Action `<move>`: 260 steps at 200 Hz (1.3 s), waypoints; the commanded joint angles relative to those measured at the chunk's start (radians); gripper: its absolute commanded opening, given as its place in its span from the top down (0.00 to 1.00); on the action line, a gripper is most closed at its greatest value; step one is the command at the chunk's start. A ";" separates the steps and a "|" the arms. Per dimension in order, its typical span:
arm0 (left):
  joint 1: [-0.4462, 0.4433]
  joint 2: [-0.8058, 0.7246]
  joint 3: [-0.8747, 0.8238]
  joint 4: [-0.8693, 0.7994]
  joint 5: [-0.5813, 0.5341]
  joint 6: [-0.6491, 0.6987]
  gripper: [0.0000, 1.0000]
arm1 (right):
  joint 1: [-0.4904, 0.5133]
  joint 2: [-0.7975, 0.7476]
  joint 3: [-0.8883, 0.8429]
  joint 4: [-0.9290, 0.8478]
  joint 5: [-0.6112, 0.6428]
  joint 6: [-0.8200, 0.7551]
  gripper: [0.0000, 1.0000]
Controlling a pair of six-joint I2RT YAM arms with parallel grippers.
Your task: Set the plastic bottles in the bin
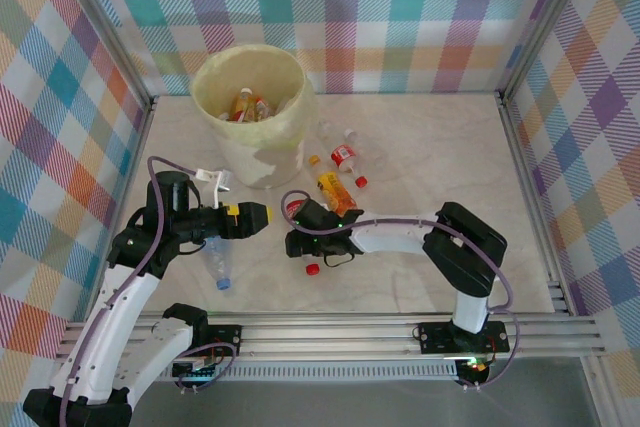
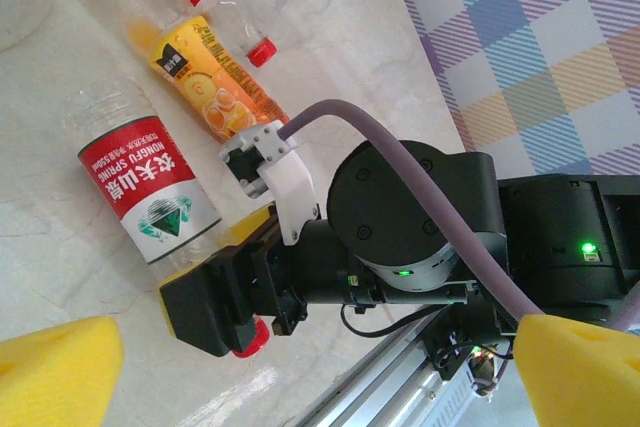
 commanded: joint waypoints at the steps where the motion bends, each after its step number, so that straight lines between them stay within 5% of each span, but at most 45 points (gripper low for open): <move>1: 0.012 0.000 -0.008 -0.001 -0.002 -0.011 0.00 | 0.006 0.012 0.025 -0.012 0.013 0.008 0.22; 63: 0.010 0.001 -0.047 0.036 -0.003 -0.122 0.00 | 0.004 -0.156 -0.107 0.068 0.026 -0.071 0.41; 117: -0.056 0.007 -0.199 0.283 0.005 -0.345 0.00 | 0.003 -0.369 -0.190 0.111 -0.111 -0.192 0.41; 174: -0.182 0.114 -0.220 0.497 -0.047 -0.435 0.02 | 0.003 -0.457 -0.175 0.145 -0.320 -0.231 0.42; 223: -0.250 0.190 -0.194 0.525 -0.104 -0.454 0.11 | 0.003 -0.500 -0.193 0.158 -0.351 -0.231 0.41; 260: -0.260 0.186 -0.177 0.534 -0.146 -0.489 0.29 | 0.004 -0.503 -0.200 0.153 -0.338 -0.233 0.41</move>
